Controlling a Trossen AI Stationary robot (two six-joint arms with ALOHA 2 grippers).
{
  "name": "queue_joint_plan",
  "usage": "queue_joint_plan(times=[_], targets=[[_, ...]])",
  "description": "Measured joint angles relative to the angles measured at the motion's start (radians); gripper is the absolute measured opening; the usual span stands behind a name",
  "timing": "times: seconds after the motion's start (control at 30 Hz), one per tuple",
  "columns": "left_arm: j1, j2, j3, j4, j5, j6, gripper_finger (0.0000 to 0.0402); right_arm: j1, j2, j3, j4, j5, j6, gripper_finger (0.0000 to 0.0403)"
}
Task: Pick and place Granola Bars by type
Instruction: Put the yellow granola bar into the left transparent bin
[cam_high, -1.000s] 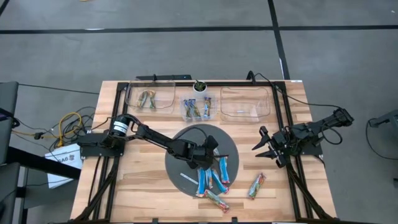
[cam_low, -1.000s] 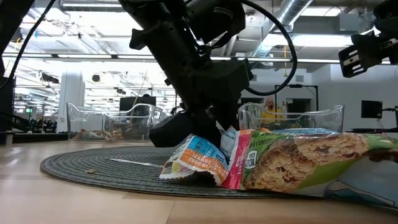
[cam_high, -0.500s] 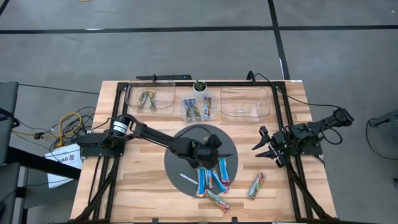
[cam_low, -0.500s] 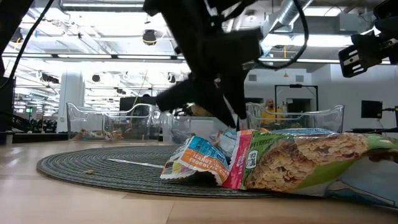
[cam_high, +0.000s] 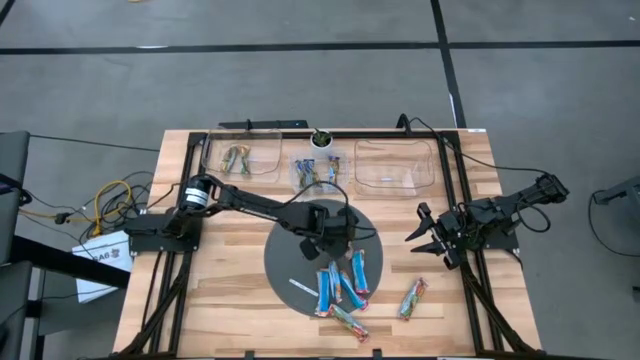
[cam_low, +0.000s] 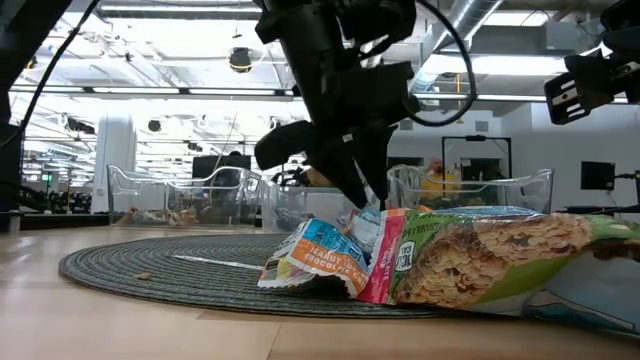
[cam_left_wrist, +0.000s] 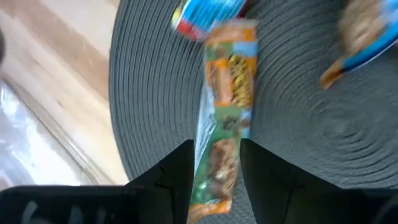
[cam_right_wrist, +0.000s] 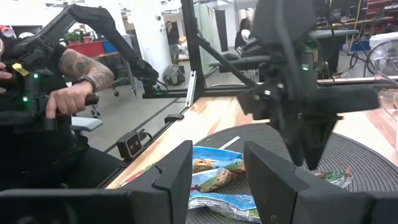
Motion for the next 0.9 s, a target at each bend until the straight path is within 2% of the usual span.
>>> queue_joint_plan(times=[0.17, 0.27, 0.43, 0.5, 0.6, 0.73, 0.9], targets=[[0.014, 0.001, 0.001, 0.01, 0.014, 0.001, 0.0124, 0.0, 0.0, 0.0, 0.0, 0.0, 0.0, 0.0138], [0.014, 0.005, 0.051, -0.063, 0.018, -0.014, 0.0124, 0.0, 0.0, 0.0, 0.0, 0.0, 0.0, 0.0137], [0.014, 0.104, 0.336, -0.337, 0.034, -0.067, 0.0124, 0.0, 0.0, 0.0, -0.002, 0.0, 0.0, 0.0139], [0.014, 0.158, 0.449, -0.431, 0.074, -0.07, 0.0124, 0.0, 0.0, 0.0, -0.003, 0.0, 0.0, 0.0139], [0.012, 0.228, 0.55, -0.535, 0.131, -0.072, 0.0124, 0.0, 0.0, 0.0, -0.004, 0.0, 0.0, 0.0137], [0.011, 0.279, 0.587, -0.583, 0.159, -0.073, 0.0124, 0.0, 0.0, 0.0, -0.004, 0.0, 0.0, 0.0138], [0.024, 0.279, 0.548, -0.527, 0.111, -0.055, 0.0124, 0.0, 0.0, 0.0, -0.004, 0.0, 0.0, 0.0138]])
